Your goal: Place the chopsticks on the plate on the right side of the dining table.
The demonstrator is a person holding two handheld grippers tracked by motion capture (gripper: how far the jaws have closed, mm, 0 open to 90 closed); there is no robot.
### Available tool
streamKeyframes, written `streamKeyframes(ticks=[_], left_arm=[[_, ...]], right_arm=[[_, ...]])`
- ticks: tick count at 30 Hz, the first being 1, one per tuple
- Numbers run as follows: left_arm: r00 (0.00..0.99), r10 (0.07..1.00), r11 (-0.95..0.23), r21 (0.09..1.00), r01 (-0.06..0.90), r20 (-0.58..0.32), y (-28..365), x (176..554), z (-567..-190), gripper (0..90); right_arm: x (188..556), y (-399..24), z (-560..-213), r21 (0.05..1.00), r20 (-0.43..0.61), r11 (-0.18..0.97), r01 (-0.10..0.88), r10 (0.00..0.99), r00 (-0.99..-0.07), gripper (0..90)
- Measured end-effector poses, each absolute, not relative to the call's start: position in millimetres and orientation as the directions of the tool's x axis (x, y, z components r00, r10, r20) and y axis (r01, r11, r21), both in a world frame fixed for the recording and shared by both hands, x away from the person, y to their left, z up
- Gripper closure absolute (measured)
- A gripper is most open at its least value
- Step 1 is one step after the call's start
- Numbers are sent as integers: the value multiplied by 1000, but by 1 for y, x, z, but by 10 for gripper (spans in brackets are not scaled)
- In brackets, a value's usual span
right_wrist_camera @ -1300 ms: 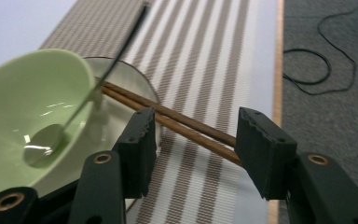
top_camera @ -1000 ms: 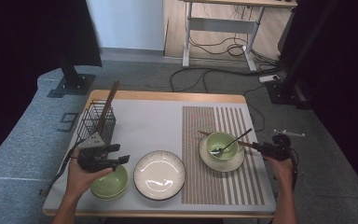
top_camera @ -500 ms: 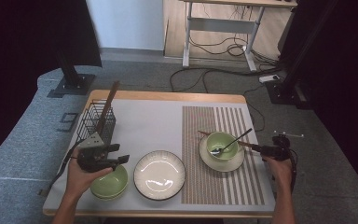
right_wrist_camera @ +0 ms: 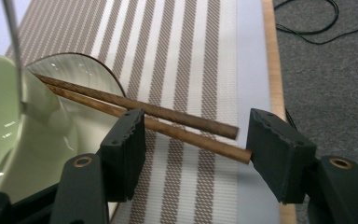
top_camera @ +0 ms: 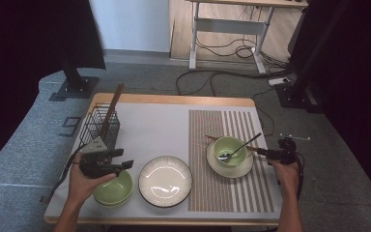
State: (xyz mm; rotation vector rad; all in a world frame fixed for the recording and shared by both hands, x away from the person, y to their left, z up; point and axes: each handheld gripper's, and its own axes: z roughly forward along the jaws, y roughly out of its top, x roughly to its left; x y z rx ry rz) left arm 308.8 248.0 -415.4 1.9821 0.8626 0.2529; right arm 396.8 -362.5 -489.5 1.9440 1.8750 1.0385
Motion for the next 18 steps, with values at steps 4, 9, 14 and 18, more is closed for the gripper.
streamKeyframes(ticks=[4, 9, 14, 18], left_arm=[[731, 663, -321, 823, 470, -159, 249, 308, -415, 349], [731, 663, -322, 822, 470, -158, 249, 309, -415, 348], [731, 664, -322, 822, 469, -158, 249, 308, -415, 348], [731, 664, -323, 822, 470, -157, 249, 308, -415, 348]], right_arm=[[400, -357, -490, 624, 315, -143, 768, 946, -79, 378], [402, -354, -490, 627, 313, -141, 766, 946, -81, 385], [404, -351, -490, 630, 311, -131, 766, 946, -93, 389], [406, -348, -490, 631, 309, -123, 766, 946, -102, 390]])
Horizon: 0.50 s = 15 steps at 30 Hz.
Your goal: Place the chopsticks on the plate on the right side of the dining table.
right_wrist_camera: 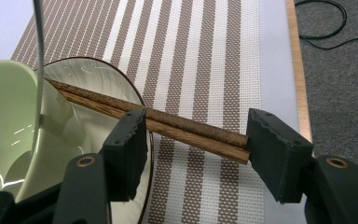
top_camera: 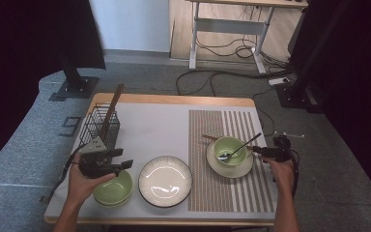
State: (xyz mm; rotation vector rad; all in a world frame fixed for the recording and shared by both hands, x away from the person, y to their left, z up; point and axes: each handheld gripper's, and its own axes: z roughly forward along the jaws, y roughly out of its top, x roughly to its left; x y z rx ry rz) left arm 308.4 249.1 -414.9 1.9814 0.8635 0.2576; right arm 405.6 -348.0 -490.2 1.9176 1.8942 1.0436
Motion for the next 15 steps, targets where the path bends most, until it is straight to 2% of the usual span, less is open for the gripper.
streamKeyframes(ticks=[15], left_arm=[[731, 665, -324, 821, 470, -156, 249, 308, -415, 348]], right_arm=[[409, -334, -492, 633, 292, -73, 771, 945, -150, 398]])
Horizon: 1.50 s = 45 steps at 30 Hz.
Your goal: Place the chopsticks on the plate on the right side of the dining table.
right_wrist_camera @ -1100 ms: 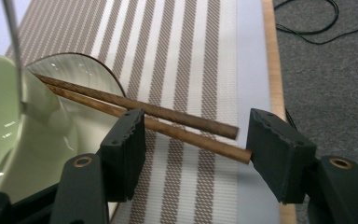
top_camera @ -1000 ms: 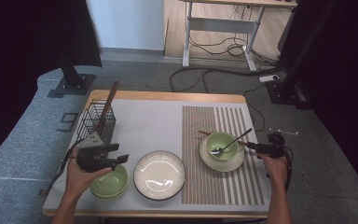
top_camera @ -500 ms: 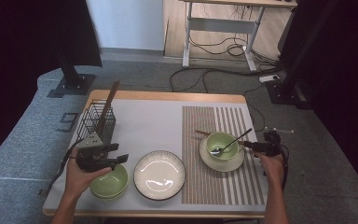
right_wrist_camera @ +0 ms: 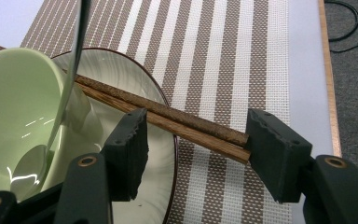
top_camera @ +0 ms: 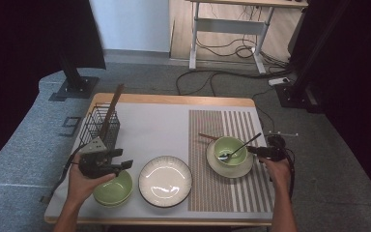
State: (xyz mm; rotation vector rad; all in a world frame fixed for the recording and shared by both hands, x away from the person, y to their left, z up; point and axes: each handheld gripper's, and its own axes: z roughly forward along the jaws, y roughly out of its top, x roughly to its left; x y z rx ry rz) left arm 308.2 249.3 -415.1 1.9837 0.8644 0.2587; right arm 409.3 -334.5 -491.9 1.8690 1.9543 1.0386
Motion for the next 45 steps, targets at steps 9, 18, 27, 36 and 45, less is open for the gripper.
streamKeyframes(ticks=[9, 18, 27, 36, 45], left_arm=[[730, 665, -322, 822, 470, -157, 250, 308, -415, 348], [731, 663, -318, 822, 472, -162, 251, 308, -415, 348], [733, 660, -320, 823, 470, -162, 250, 308, -415, 348], [734, 660, -321, 822, 471, -163, 249, 309, -415, 348], [735, 658, -323, 820, 472, -163, 248, 309, -416, 347]], right_arm=[[403, -343, -490, 643, 290, -93, 760, 948, -130, 388], [383, -348, -469, 688, 283, -94, 720, 948, -147, 373], [369, -341, -445, 732, 278, -79, 677, 941, -190, 371], [371, -328, -435, 747, 273, -54, 663, 934, -231, 371], [377, -303, -418, 775, 242, -7, 632, 927, -288, 370]])
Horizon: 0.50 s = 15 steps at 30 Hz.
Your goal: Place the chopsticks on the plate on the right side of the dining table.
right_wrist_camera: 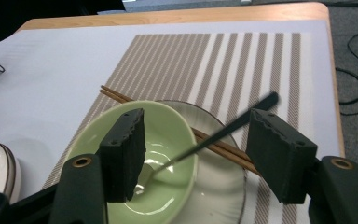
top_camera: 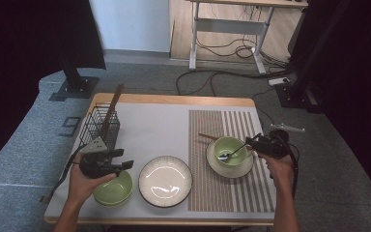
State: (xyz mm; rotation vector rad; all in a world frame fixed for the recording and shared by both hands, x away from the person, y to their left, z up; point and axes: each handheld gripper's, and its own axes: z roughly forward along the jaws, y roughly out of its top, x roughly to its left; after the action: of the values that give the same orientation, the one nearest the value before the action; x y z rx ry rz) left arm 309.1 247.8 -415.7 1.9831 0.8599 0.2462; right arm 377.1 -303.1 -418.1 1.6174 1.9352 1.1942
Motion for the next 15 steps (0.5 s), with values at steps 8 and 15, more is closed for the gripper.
streamKeyframes(ticks=[8, 15], left_arm=[[736, 658, -324, 821, 471, -163, 248, 309, -415, 347], [737, 656, -326, 819, 472, -163, 248, 309, -416, 347]], right_arm=[[388, -284, -411, 782, 227, 26, 622, 918, -325, 370], [402, -267, -413, 775, 228, 45, 630, 910, -345, 370]])
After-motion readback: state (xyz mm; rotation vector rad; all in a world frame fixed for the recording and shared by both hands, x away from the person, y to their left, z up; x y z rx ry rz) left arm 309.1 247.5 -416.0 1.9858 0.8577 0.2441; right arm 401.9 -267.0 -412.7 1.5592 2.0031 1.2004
